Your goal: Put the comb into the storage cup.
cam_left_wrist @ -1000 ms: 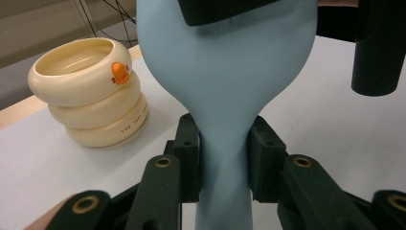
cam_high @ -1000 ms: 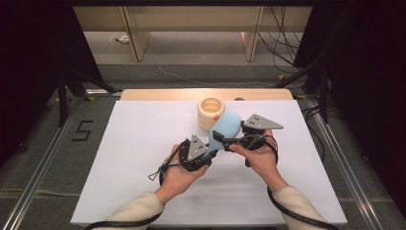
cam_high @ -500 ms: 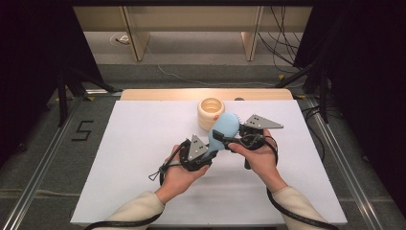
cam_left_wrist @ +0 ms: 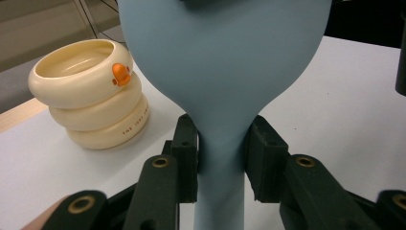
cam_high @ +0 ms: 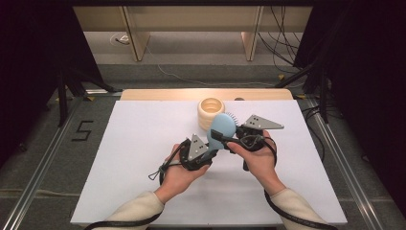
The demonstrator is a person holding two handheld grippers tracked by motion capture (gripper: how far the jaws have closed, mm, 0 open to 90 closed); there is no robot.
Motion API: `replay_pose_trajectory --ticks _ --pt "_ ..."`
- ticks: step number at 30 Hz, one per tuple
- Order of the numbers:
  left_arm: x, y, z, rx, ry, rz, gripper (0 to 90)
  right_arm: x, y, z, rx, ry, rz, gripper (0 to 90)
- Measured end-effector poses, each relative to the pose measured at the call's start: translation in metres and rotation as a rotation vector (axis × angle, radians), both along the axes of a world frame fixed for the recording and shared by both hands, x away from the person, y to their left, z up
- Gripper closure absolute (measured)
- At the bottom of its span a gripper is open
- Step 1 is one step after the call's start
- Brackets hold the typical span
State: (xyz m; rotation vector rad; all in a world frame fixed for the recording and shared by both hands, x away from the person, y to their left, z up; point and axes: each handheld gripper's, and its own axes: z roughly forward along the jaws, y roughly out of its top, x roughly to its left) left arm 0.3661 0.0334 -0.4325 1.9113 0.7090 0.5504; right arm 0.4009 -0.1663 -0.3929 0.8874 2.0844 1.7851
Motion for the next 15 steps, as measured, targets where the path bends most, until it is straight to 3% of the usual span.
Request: replay_pose_trajectory --ticks 7,15 --pt "0.0022 0.0025 0.0025 -0.008 0.008 -0.001 53.8 -0.0025 -0.0005 0.0045 -0.005 -0.026 -0.001 49.9" --pt "0.0052 0.0093 0.002 0.012 0.038 -0.023 18.8 -0.0019 -0.0048 0.0071 -0.008 -0.035 -0.015 50.1"
